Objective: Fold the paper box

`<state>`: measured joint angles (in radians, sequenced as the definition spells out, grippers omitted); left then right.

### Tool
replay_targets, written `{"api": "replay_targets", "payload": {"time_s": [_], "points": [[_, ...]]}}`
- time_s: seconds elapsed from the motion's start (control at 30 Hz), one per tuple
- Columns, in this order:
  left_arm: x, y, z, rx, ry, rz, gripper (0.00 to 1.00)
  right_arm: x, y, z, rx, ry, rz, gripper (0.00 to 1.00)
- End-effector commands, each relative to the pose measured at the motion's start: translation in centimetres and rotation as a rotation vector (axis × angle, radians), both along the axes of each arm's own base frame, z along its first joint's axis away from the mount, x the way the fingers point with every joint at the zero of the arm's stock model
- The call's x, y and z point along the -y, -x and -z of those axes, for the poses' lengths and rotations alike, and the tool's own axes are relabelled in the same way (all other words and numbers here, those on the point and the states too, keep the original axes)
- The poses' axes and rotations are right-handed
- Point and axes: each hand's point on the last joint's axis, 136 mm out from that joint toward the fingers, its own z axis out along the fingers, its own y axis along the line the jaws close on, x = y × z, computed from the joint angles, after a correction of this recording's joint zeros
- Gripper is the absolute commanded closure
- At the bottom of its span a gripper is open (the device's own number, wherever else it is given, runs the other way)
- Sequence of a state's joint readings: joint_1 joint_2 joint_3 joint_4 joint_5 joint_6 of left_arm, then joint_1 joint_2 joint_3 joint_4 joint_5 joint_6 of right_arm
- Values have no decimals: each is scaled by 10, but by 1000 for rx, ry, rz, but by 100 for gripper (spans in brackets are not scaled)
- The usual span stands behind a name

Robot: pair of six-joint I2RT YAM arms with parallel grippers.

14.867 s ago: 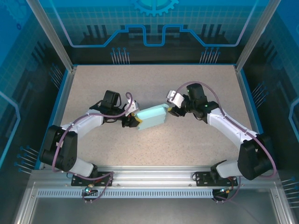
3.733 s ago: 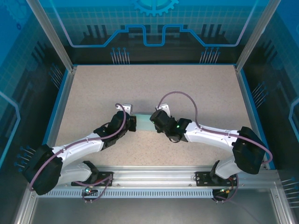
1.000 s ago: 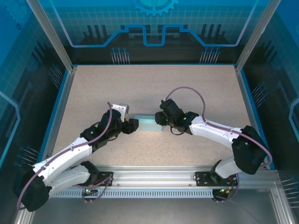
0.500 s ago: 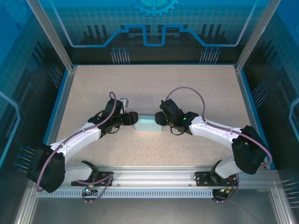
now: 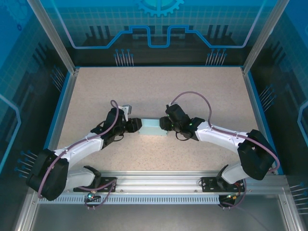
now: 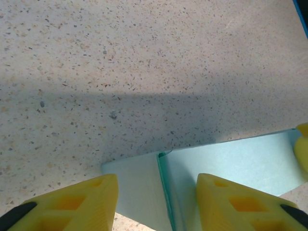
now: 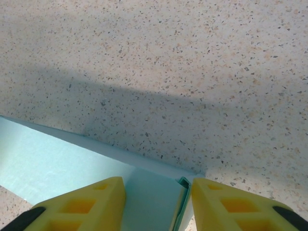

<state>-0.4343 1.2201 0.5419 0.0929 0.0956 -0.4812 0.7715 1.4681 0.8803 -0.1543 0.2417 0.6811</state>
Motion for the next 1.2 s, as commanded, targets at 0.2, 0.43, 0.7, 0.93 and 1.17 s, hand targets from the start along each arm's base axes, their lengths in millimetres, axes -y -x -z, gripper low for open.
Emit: {"api": "replay_targets", "payload": {"time_s": [0.2,0.43,0.7,0.93,1.17], "points": [[-12,47,56,-244,-69,32,57,18,21,21,-165,60,-78,54],[-13,45,50,-226,-78,38,56,15,12,-9,-150,-21,-117,51],[-9,45,49,-234,-73,55,57,24,26,18,-247,-113,-119,52],[-9,59,62,-303,-66,69,64,31,45,58,-362,-146,-106,63],[-7,69,76,-358,-28,66,71,40,58,84,-421,-140,-81,74]]}}
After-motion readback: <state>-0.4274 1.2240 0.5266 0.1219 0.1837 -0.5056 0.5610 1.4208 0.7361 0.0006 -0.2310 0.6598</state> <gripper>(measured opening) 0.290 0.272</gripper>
